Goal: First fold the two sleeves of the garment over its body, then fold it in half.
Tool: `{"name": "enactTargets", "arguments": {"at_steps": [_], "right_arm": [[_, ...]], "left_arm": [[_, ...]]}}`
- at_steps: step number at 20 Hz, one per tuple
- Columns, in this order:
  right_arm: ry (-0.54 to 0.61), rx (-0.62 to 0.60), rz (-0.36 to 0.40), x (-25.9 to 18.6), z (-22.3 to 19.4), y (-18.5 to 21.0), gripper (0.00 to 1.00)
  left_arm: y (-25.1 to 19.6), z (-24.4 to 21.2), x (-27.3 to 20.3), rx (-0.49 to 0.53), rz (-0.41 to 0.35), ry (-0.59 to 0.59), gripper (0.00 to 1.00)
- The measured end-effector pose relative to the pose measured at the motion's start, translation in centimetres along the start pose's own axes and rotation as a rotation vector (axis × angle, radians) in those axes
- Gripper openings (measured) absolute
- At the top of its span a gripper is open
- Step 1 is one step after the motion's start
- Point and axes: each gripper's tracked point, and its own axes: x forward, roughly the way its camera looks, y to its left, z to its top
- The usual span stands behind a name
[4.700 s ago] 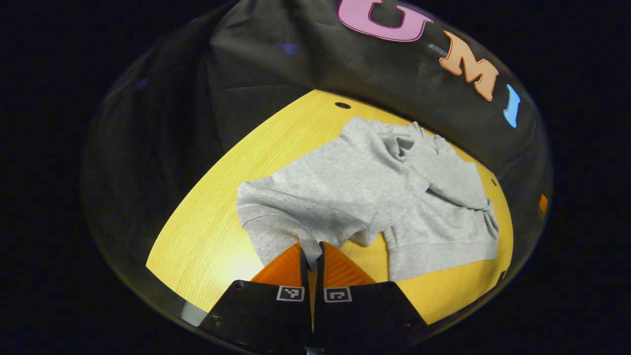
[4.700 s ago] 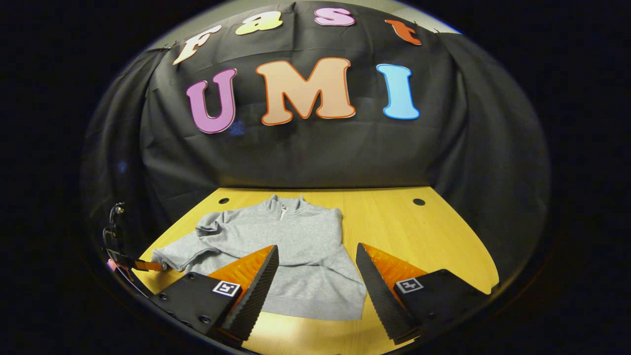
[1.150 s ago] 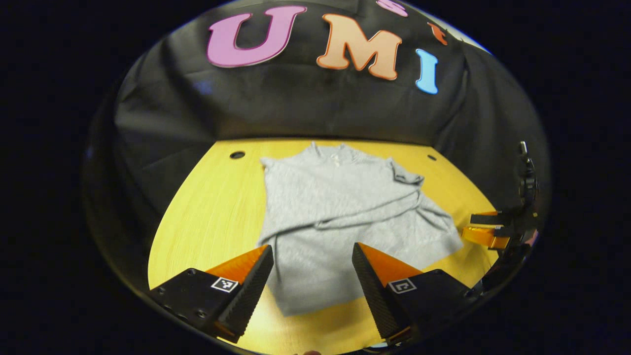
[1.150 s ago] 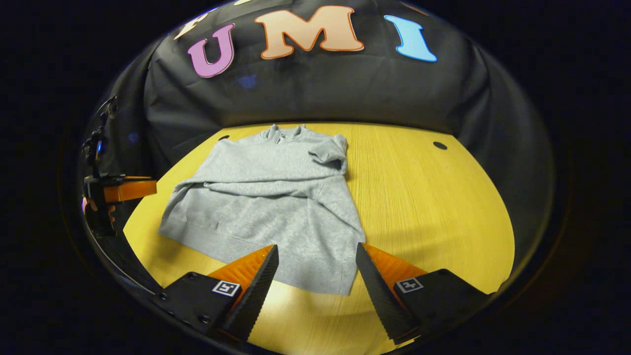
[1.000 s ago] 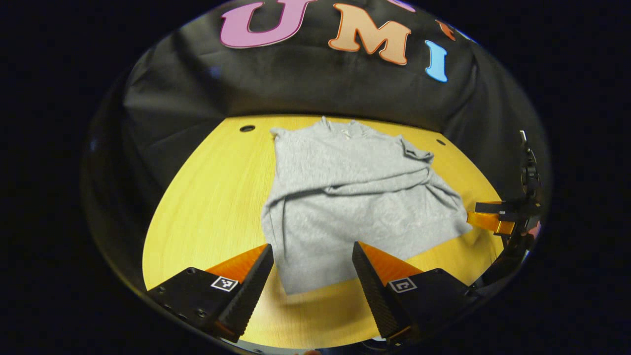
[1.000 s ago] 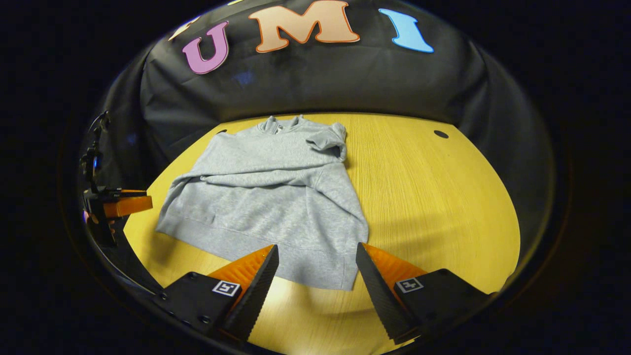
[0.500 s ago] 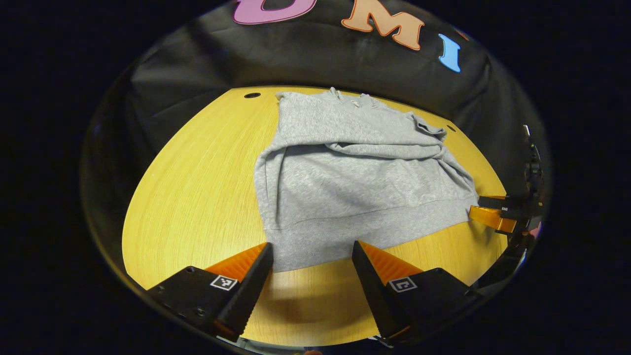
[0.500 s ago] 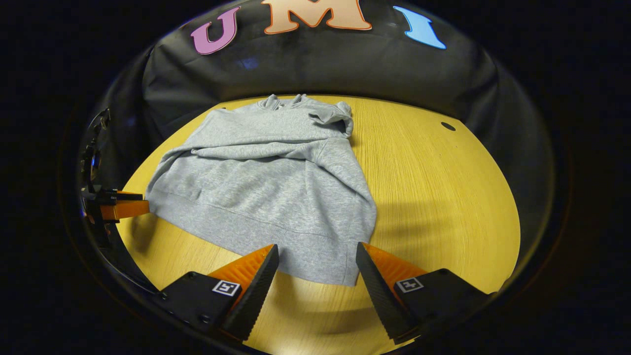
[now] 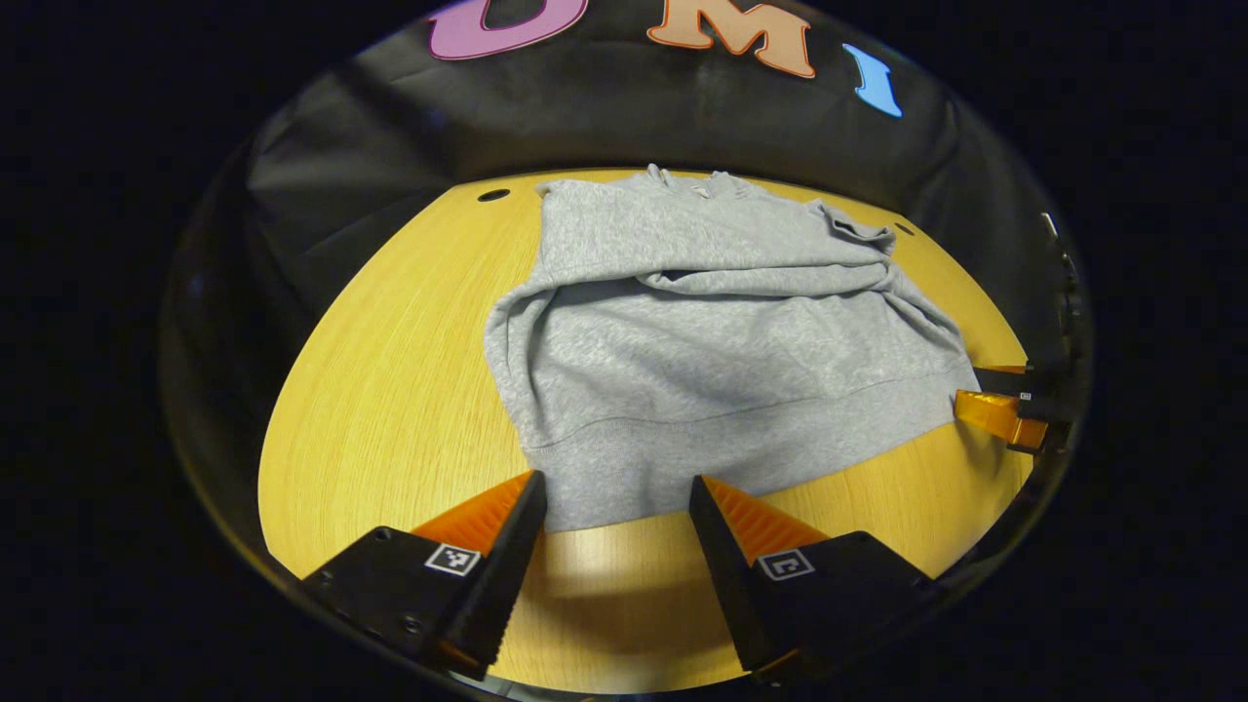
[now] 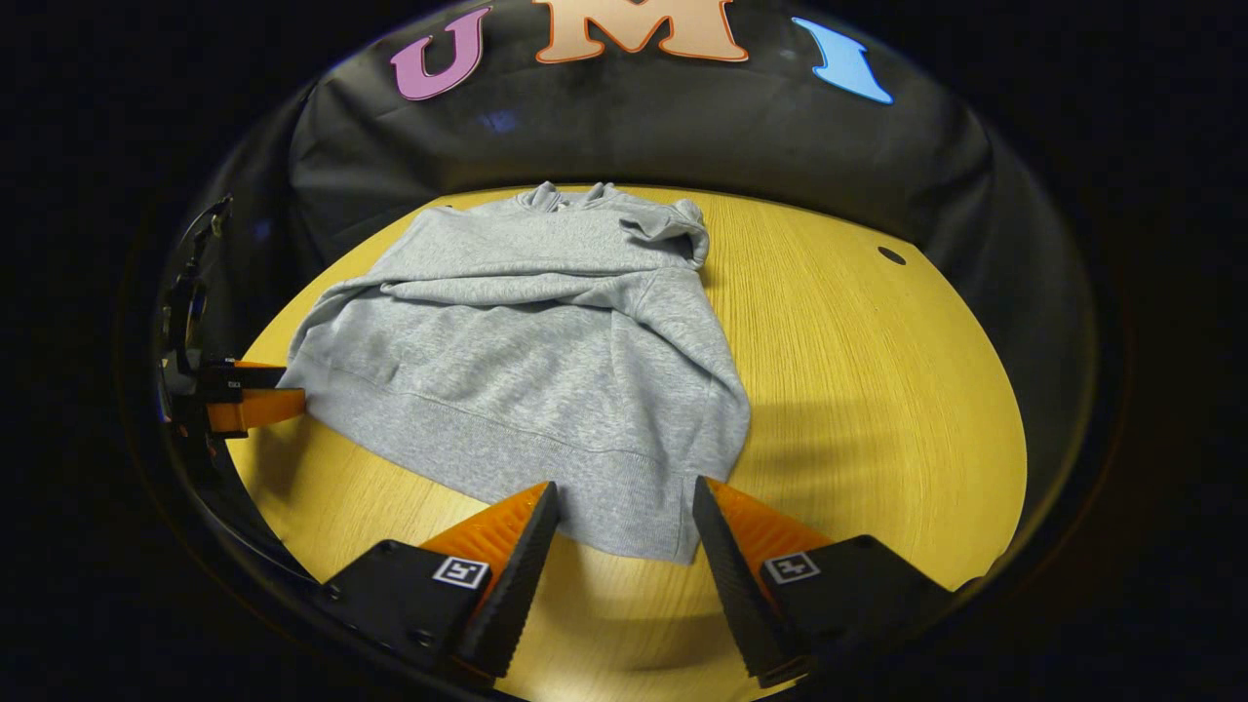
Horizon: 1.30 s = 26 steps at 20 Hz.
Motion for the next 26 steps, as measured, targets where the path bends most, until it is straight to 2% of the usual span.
{"name": "enactTargets", "arguments": {"at_steps": [1, 2, 3, 4, 7, 8, 9, 10, 11, 14, 15, 21, 26], "right_arm": [[-0.002, -0.001, 0.015, 0.0, 0.1, 0.4, 0.86], [-0.001, -0.001, 0.015, 0.0, 0.1, 0.6, 0.83], [0.001, -0.009, 0.015, 0.0, 0.1, 0.7, 0.65], [0.004, -0.008, 0.028, 0.0, 0.2, 1.0, 0.65], [0.007, 0.021, 0.023, 0.4, 0.5, 1.3, 0.24], [0.008, 0.025, 0.019, 0.4, 0.5, 1.4, 0.16], [0.007, 0.030, 0.013, 0.2, 0.7, 1.4, 0.17], [0.009, 0.044, 0.010, 0.5, 0.5, 1.4, 0.13], [0.011, 0.057, 0.008, 0.5, 0.6, 1.4, 0.08], [0.013, 0.088, -0.002, 0.1, 0.6, 1.4, 0.08], [0.012, 0.093, -0.002, 0.1, 0.9, 1.4, 0.03], [-0.033, 0.141, 0.015, -0.9, 3.0, 1.6, 0.03], [-0.083, 0.169, 0.030, -1.7, 5.7, 1.8, 0.03]], "left_arm": [[0.1, 0.3, 0.0, -0.010, 0.005, -0.017, 0.84], [0.2, 0.3, 0.2, -0.021, 0.007, -0.020, 0.75], [0.2, 0.4, 0.4, -0.029, 0.008, -0.030, 0.69], [0.3, 0.4, 0.5, -0.031, 0.006, -0.028, 0.56], [0.5, 0.8, 0.5, -0.035, -0.015, -0.031, 0.36], [0.4, 0.9, 0.6, -0.043, -0.025, -0.032, 0.20], [0.4, 0.8, 0.7, -0.052, -0.034, -0.026, 0.14], [0.3, 1.0, 0.7, -0.064, -0.039, -0.028, 0.03], [0.3, 0.9, 0.7, -0.067, -0.040, -0.021, 0.00], [0.0, 1.3, 0.7, -0.052, -0.058, -0.027, 0.00], [-0.1, 1.4, 0.6, -0.058, -0.068, -0.034, 0.00], [-0.9, 4.3, -0.8, -0.186, -0.143, -0.114, 0.01], [-1.0, 8.0, -2.1, -0.198, -0.170, -0.194, 0.00]]}}
